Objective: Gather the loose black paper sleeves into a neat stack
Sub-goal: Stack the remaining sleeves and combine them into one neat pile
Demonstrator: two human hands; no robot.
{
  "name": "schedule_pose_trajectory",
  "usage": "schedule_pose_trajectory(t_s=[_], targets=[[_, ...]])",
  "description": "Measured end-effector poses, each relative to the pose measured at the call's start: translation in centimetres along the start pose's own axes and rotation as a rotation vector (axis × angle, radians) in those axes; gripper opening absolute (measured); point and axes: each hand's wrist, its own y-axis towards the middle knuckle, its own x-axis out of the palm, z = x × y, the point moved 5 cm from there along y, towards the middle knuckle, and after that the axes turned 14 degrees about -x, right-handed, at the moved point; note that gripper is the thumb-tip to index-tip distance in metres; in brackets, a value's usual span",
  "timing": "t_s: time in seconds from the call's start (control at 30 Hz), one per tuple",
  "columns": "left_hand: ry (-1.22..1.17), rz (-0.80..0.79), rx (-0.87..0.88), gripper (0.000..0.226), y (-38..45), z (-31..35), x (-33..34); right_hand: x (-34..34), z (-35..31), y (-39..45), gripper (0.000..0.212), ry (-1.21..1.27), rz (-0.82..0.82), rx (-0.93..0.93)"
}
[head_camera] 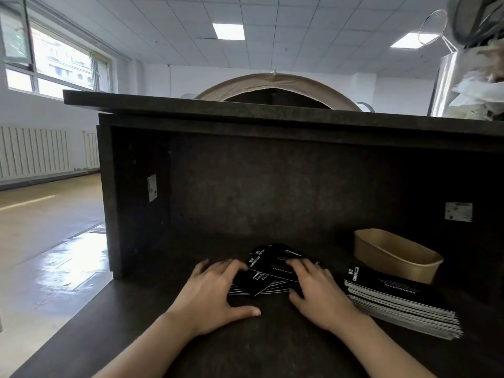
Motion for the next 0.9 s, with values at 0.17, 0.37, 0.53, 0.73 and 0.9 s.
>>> schedule_pose_trajectory(t_s=[0.17, 0.37, 0.53, 0.73, 0.9], targets=[[0.085, 0.058, 0.123, 0.064, 1.6, 1.5, 1.0, 0.0, 0.4, 0.1, 0.05, 0.019, -0.005, 0.063], [0.077, 0.209, 0.202, 0.062, 1.4, 0.2, -0.2, -1.2, 0.4, -0.3, 0.023, 0.058, 0.101, 0.108], [-0.269, 0.456, 0.039, 0.012, 0.4, -3.3, -3.2, -1.9, 0.8, -0.8, 0.022, 0.087, 0.253, 0.11], [-0.627, 0.503, -0.183, 0.014, 0.2, -6.1, -3.9, -2.8, 0.2, -1.2, 0.018, 0.13, 0.404, 0.113], [-0.727, 0.259, -0.168, 0.018, 0.7, -5.3, -2.4, -2.9, 0.0, -1.1, 0.012, 0.215, 0.467, 0.093]])
